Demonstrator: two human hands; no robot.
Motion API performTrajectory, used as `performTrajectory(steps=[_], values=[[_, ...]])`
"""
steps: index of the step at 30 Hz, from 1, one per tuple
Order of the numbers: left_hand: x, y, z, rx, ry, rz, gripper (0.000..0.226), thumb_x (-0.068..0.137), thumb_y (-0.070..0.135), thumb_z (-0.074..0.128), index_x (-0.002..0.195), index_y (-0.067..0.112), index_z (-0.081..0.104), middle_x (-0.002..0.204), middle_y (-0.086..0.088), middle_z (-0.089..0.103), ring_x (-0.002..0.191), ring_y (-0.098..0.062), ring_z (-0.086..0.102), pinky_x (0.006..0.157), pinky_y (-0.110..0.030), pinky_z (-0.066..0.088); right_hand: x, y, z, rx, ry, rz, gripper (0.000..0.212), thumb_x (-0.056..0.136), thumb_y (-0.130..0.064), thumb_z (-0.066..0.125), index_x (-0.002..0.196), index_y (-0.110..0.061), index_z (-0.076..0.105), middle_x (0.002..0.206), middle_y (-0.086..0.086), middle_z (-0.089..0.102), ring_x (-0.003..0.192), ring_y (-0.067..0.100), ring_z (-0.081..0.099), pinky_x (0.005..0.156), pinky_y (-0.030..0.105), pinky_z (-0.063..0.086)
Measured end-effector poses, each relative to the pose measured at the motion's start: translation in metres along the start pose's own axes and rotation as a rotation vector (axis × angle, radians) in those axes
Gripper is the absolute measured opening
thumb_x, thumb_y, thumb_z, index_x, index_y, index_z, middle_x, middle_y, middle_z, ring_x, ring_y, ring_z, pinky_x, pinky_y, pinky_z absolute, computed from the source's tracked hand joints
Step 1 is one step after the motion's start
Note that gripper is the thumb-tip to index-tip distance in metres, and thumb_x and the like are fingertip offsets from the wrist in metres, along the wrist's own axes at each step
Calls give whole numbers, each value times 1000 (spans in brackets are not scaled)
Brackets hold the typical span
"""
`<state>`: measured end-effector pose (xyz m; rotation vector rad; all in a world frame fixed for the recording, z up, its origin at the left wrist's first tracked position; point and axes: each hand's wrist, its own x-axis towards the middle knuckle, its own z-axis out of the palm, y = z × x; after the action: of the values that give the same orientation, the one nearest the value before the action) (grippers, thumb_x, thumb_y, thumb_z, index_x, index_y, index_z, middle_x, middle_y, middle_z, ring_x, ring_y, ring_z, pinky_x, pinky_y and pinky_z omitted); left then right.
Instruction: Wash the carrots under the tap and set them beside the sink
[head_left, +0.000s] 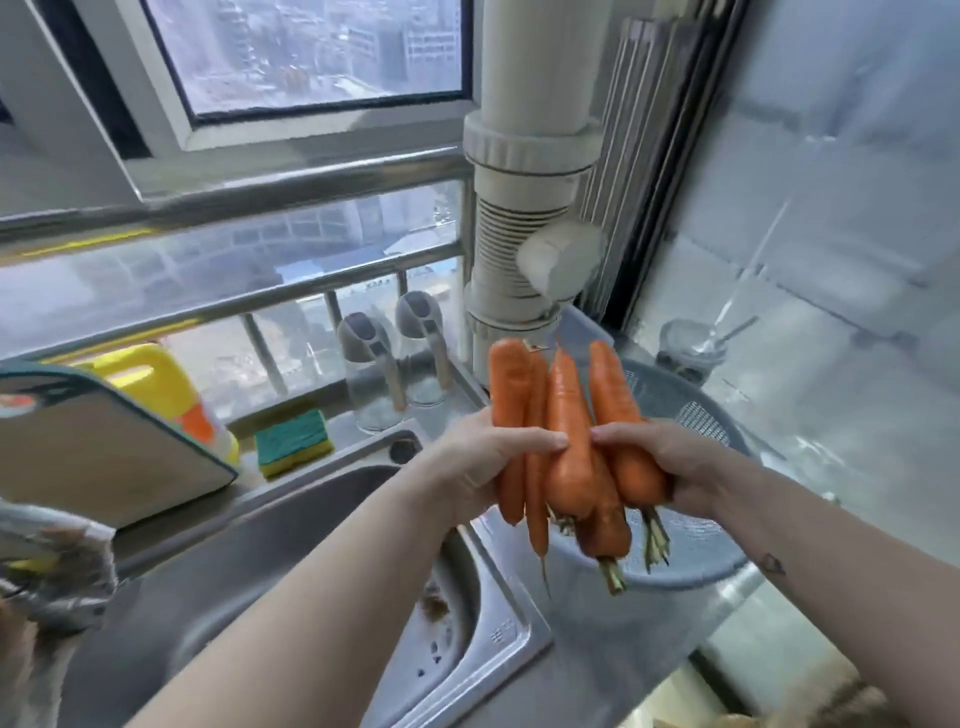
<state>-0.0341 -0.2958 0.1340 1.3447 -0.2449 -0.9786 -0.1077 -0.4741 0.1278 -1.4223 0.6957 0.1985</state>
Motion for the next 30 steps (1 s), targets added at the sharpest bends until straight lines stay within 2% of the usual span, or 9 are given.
performTrajectory(steps=[2,4,6,9,12,18,20,27,30], values=[[31,-3,19,24,-15,-51,37,80,2,68,115,7,58,94,-13,71,80,-25,70,60,-32,58,13,2,-31,-23,69,13,35,73,-14,73,105,-4,65,86,14,73,75,28,67,81,44,52],[60,-11,33,63,-1,-116,39,78,5,72,114,8,59,98,-15,71,86,-29,70,74,-41,59,30,7,-54,-63,118,38,31,76,-13,73,105,-5,65,87,14,72,72,26,67,65,34,55],[86,-24,39,94,52,-159,40,75,6,74,112,7,61,99,-16,71,87,-30,69,79,-44,57,51,14,-68,-129,168,62,36,71,-16,78,102,-5,65,89,14,71,75,27,67,63,34,56],[118,-43,38,255,194,-191,46,68,13,76,110,5,60,92,-15,70,69,-30,67,53,-35,55,83,23,-82,-337,219,113,60,56,-30,86,105,-3,62,98,13,69,85,28,67,76,39,57],[138,-60,36,468,314,-257,40,73,19,72,106,7,54,82,-15,65,47,-24,56,38,-22,42,103,32,-88,-588,258,172,62,62,-37,82,109,-4,58,103,12,63,87,26,62,74,32,53],[164,-99,40,529,371,-324,53,71,16,73,117,6,50,105,-12,62,94,-29,62,76,-31,50,124,57,-87,-740,264,234,58,64,-37,81,108,-4,63,96,9,62,78,21,58,62,24,45],[167,-107,40,566,394,-327,54,71,15,73,119,6,49,114,-13,62,104,-29,61,87,-31,50,128,62,-85,-799,272,226,56,64,-37,81,107,-5,65,97,9,65,83,23,60,69,25,47],[165,-107,45,558,224,-312,51,65,15,69,114,5,57,106,-17,66,97,-32,64,86,-42,55,129,69,-78,-980,292,142,59,71,-39,77,115,-5,57,109,12,64,100,27,61,85,30,48],[155,-96,43,625,194,-302,41,68,16,66,107,5,60,101,-17,67,91,-31,65,80,-38,56,118,63,-70,-1064,300,105,60,79,-40,70,122,-3,52,118,14,60,109,28,58,88,31,46]])
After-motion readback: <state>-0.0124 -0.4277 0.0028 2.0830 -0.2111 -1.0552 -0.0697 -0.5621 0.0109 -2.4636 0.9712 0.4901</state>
